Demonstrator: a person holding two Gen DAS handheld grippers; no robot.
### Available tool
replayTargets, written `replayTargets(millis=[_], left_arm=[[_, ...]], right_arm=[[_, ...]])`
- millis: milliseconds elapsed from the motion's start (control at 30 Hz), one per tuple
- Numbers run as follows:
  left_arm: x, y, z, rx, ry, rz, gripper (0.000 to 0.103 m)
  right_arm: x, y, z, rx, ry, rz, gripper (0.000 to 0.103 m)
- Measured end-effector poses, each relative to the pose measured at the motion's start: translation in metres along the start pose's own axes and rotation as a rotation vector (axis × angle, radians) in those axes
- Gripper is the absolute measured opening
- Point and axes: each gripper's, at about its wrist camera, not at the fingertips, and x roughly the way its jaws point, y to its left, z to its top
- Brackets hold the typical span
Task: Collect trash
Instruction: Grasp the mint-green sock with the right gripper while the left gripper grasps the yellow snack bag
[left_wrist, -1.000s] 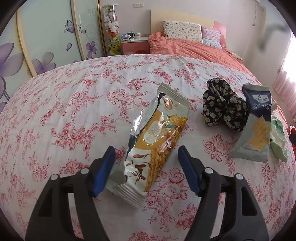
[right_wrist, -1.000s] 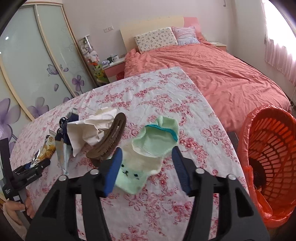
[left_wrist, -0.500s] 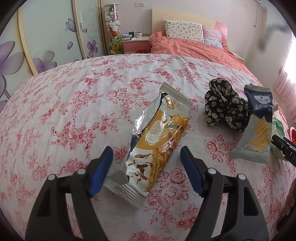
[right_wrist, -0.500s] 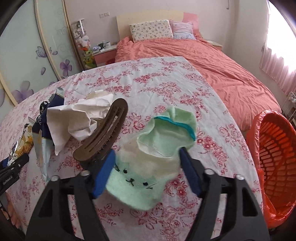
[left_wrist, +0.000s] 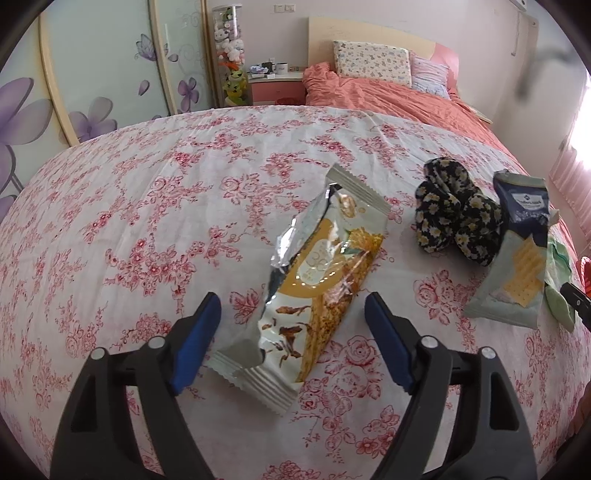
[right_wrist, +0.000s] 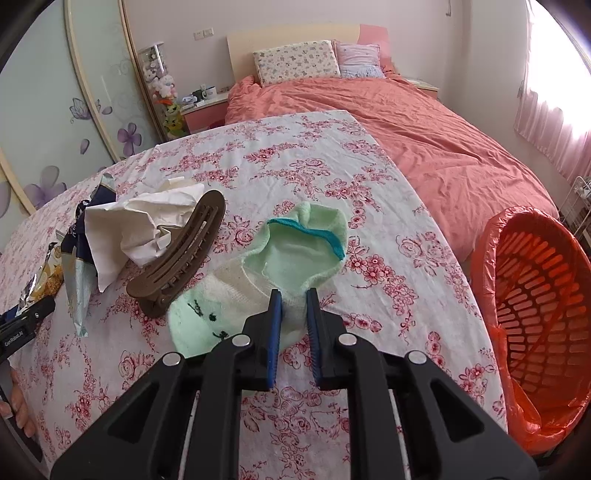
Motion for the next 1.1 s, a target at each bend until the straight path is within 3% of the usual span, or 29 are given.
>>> replayTargets(millis=[267, 333, 400, 500, 667, 733, 767, 833, 900, 933, 1100], left_arm=[[0.001, 0.002, -0.001, -0.009, 0.01, -0.003, 0.09], [0.002, -0.001, -0.001, 0.013, 0.011, 0.001, 0.09], [0.002, -0.004, 0.0, 0.03, 0.011, -0.005, 0.09], [0.003, -0.005, 0.0, 0.03, 0.012, -0.004, 0.091], [0.003, -0.005, 0.001, 0.029, 0.013, -0.003, 0.091], [0.003, -0.005, 0.001, 0.029, 0.013, -0.004, 0.091], [0.003, -0.005, 0.001, 0.029, 0.013, -0.004, 0.091], [0.003, -0.005, 0.001, 0.029, 0.013, -0.004, 0.091], [0.003, -0.005, 0.001, 0.029, 0.013, -0.004, 0.091], [0.003, -0.005, 0.001, 0.029, 0.012, -0.004, 0.091], [0.001, -0.008, 0.001, 0.045, 0.004, -0.02, 0.081]], right_arm=[[0.0, -0.006, 0.0, 0.039, -0.002, 0.056, 0.018], [-0.001, -0.007, 0.001, 0.058, 0.01, 0.1, 0.031], [-0.003, -0.007, 0.004, 0.091, 0.018, 0.141, 0.06], [-0.001, 0.004, 0.008, 0.085, 0.01, 0.11, 0.069], [0.012, 0.029, 0.006, 0.008, 0.016, -0.015, 0.072], [0.013, 0.035, 0.006, -0.014, 0.015, -0.048, 0.069], [0.012, 0.034, 0.006, -0.009, 0.012, -0.05, 0.062], [0.011, 0.034, 0.006, -0.01, 0.002, -0.052, 0.045], [0.01, 0.031, 0.006, -0.006, -0.003, -0.029, 0.02], [0.009, 0.03, 0.005, -0.001, -0.004, -0.02, 0.013], [0.006, 0.014, 0.004, 0.023, -0.009, 0.053, 0.009]])
